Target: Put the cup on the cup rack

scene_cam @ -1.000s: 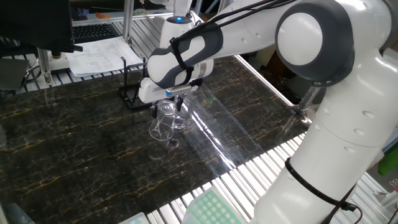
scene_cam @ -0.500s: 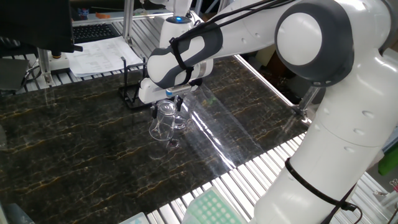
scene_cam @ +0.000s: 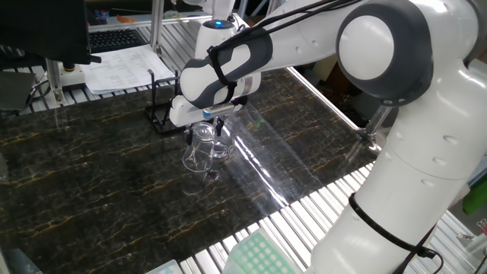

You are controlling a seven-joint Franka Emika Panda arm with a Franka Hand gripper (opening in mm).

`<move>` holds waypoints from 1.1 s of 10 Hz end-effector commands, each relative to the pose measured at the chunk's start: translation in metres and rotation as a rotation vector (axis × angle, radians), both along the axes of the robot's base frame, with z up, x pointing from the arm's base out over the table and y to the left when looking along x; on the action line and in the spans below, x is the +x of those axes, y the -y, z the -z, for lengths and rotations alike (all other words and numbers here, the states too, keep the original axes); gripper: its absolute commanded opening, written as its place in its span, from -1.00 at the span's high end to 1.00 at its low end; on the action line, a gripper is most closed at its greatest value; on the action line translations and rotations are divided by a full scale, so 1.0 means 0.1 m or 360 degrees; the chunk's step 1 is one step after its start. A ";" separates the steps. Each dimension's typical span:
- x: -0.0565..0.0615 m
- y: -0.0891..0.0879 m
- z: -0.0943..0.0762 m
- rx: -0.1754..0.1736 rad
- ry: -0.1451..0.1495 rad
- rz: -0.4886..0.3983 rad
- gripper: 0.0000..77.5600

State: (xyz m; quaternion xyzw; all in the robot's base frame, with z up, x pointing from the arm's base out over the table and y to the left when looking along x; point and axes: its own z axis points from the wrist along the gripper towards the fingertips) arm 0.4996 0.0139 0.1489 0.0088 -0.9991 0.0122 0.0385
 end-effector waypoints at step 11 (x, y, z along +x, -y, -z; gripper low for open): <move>0.00 0.01 -0.28 -0.0012 -0.0019 0.0045 0.97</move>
